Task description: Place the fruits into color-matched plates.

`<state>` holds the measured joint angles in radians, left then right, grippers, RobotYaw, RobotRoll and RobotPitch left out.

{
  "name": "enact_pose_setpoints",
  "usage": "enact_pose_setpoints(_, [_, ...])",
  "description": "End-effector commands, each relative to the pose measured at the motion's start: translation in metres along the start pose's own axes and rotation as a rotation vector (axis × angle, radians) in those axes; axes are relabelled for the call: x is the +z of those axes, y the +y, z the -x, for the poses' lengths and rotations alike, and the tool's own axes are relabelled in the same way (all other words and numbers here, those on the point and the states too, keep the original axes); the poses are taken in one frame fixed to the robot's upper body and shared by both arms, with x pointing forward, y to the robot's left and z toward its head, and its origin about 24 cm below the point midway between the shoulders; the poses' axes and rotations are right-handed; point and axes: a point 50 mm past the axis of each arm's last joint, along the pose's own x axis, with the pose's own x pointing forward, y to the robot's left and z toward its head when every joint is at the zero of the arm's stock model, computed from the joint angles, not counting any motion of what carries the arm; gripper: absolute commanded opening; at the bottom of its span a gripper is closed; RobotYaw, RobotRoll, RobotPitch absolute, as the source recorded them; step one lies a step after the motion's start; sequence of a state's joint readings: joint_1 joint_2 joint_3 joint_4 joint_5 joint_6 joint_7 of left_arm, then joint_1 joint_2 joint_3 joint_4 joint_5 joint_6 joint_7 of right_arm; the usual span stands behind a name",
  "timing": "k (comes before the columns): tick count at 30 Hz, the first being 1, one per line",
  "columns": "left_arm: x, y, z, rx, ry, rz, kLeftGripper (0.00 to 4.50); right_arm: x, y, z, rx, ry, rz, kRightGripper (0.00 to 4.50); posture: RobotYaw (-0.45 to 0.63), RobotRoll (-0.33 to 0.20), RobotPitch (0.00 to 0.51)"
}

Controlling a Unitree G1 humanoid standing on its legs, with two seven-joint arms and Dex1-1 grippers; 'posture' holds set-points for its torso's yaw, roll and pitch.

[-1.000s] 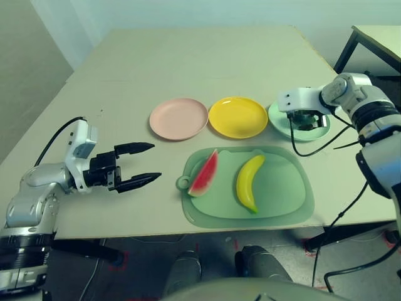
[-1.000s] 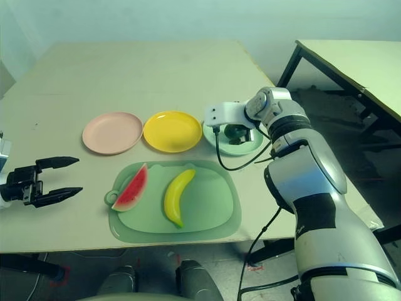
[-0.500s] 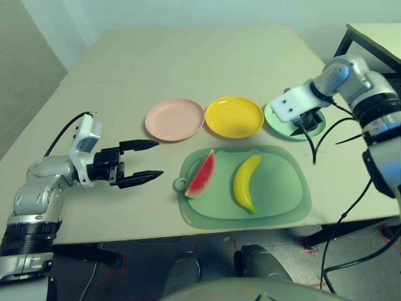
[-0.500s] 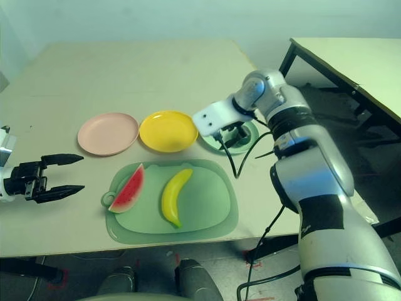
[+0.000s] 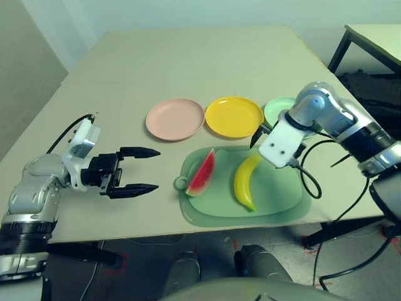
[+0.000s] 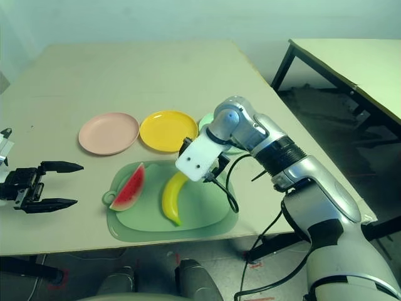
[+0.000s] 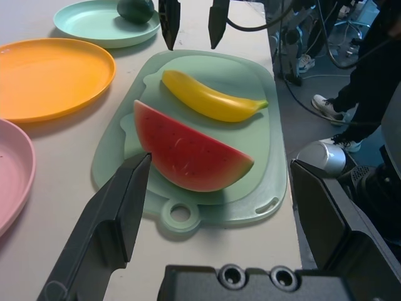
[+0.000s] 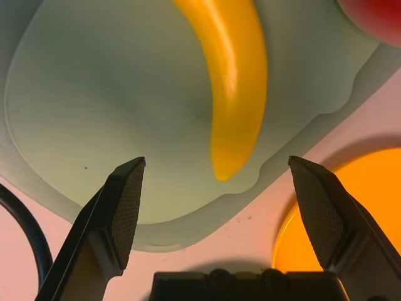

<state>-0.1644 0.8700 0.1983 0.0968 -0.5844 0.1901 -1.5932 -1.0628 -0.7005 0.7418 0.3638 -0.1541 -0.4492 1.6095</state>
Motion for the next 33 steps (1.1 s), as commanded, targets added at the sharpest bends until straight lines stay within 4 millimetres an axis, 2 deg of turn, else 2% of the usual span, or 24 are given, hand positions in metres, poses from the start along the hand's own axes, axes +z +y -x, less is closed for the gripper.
enact_pose_setpoints(1, [0.0, -0.002, 0.0, -0.001, 0.012, 0.006, 4.5, 0.012, 0.002, -0.01, 0.023, -0.048, 0.035, 4.47, -0.07, 0.0, 0.055])
enact_pose_setpoints(7, [-0.002, -0.003, -0.002, 0.006, 0.036, 0.014, 4.5, 0.023, 0.001, -0.027, 0.047, -0.089, 0.065, 4.47, -0.06, 0.0, 0.049])
enact_pose_setpoints(18, [-0.003, -0.003, -0.002, 0.034, 0.042, 0.011, 4.5, 0.023, -0.012, -0.048, 0.057, -0.092, 0.066, 4.47, -0.05, 0.0, 0.05])
enact_pose_setpoints(25, [-0.003, -0.005, -0.004, 0.038, 0.035, 0.01, 4.5, 0.015, -0.008, -0.061, 0.102, -0.082, 0.037, 4.47, -0.04, 0.0, 0.064])
enact_pose_setpoints(28, [-0.004, -0.005, -0.003, 0.046, 0.032, 0.011, 4.5, 0.011, -0.006, -0.066, 0.107, -0.085, 0.009, 4.02, -0.05, 0.0, 0.068])
enact_pose_setpoints(33, [-0.005, -0.005, -0.003, 0.05, 0.031, 0.014, 4.5, 0.007, -0.005, -0.067, 0.106, -0.08, -0.015, 2.26, -0.05, 0.0, 0.073])
